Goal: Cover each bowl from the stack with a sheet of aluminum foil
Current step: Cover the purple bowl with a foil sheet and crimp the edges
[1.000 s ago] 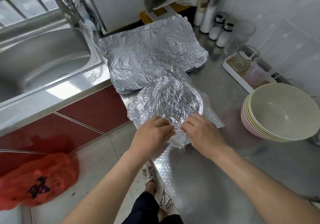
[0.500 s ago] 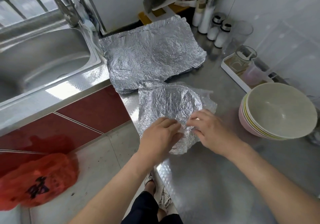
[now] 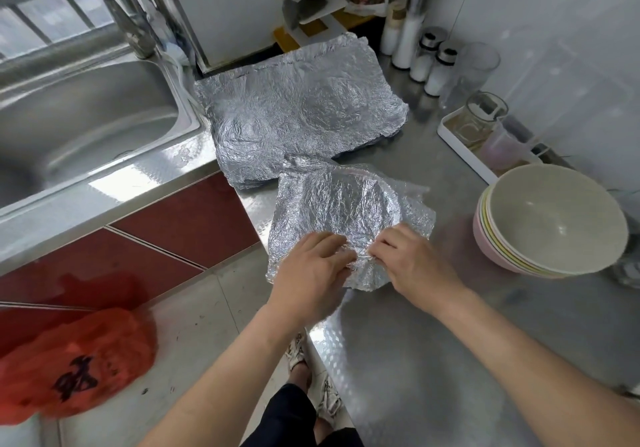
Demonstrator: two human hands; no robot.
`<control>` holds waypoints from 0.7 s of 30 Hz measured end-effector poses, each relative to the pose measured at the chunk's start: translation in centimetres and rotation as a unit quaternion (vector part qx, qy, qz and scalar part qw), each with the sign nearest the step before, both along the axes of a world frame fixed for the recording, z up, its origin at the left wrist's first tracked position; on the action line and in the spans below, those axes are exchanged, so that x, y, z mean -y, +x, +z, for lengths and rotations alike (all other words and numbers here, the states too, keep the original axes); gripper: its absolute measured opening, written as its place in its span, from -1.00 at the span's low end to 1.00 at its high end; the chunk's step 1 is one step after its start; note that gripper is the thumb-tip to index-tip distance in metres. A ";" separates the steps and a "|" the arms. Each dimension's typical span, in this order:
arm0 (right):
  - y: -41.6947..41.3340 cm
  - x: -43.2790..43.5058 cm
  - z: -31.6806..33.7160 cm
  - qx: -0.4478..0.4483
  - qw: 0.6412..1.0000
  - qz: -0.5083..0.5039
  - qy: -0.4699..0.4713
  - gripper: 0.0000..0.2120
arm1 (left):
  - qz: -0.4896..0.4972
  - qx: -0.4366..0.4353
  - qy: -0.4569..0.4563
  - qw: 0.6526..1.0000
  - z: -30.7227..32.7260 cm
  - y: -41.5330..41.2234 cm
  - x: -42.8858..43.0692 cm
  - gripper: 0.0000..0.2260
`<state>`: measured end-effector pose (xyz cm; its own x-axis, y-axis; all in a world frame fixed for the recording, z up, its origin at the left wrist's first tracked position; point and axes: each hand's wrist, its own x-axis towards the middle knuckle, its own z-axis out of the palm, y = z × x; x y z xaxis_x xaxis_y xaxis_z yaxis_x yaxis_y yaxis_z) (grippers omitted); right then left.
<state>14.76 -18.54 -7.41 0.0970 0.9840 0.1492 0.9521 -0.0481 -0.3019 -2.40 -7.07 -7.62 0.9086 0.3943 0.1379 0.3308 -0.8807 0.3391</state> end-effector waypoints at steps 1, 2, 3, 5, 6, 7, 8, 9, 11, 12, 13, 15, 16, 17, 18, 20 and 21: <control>-0.2 0.0 0.0 0.007 1.000 -0.002 0.003 -0.80 | 0.003 0.001 -0.008 1.000 0.2 0.0 0.2 -0.72; -0.4 -0.1 0.0 0.017 1.000 -0.003 0.005 -0.80 | 0.003 0.004 -0.018 1.000 0.4 0.2 0.4 -0.71; -0.6 -0.1 0.0 0.028 1.000 -0.005 0.009 -0.81 | -0.002 0.008 -0.024 1.000 0.5 0.3 0.6 -0.70; -1.1 -0.3 0.0 0.046 0.999 -0.007 0.018 -0.82 | -0.013 0.020 -0.022 0.999 0.4 0.5 0.7 -0.72; -1.4 -0.3 0.0 0.051 0.998 -0.008 0.024 -0.82 | -0.011 0.026 -0.016 0.999 0.3 0.5 0.7 -0.75; -1.7 -0.4 -0.1 0.057 0.998 -0.009 0.030 -0.82 | -0.004 0.034 -0.010 0.999 0.1 0.5 0.5 -0.79; -1.9 -0.4 -0.1 0.063 0.997 -0.009 0.034 -0.82 | 0.003 0.038 -0.005 0.999 0.0 0.5 0.4 -0.85; -2.1 -0.4 -0.2 0.071 0.997 -0.009 0.039 -0.83 | 0.006 0.039 -0.002 0.999 -0.1 0.5 0.2 -0.91; -2.6 -0.6 -0.3 0.088 0.995 -0.015 0.045 -0.84 | 0.006 0.032 0.007 0.999 -0.2 0.5 0.1 -0.91; -2.8 -0.7 -0.3 0.097 0.994 -0.020 0.047 -0.82 | 0.003 0.025 0.012 1.000 -0.2 0.5 0.1 -0.85; -3.1 -0.9 -0.2 0.104 0.993 -0.026 0.047 -0.81 | -0.002 0.022 0.017 1.000 -0.1 0.5 0.0 -0.80; -3.5 -1.4 0.1 0.107 0.993 -0.030 0.043 -0.79 | -0.006 0.015 0.017 1.000 -0.1 0.5 -0.3 -0.75; -3.6 -1.5 0.3 0.104 0.993 -0.028 0.039 -0.78 | -0.003 0.012 0.016 1.000 -0.1 0.4 -0.5 -0.76; -3.5 -1.6 0.4 0.096 0.995 -0.025 0.033 -0.79 | -0.001 0.010 0.015 1.000 -0.1 0.4 -0.6 -0.78; -3.4 -1.5 0.5 0.083 0.996 -0.023 0.024 -0.79 | -0.003 0.011 0.016 1.000 0.0 0.4 -0.7 -0.82; -2.9 -1.3 0.7 0.040 0.999 -0.024 -0.005 -0.79 | -0.013 0.017 0.016 1.000 0.4 0.5 -0.9 -0.92; -2.6 -1.1 1.0 0.017 0.999 -0.028 -0.020 -0.75 | -0.013 0.019 0.015 1.000 0.6 0.4 -1.0 -0.92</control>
<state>12.14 -17.42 -6.46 0.1484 0.9824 0.1134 0.9570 -0.1137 -0.2668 -2.03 -6.10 -6.98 0.9124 0.3659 0.1834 0.2950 -0.8985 0.3250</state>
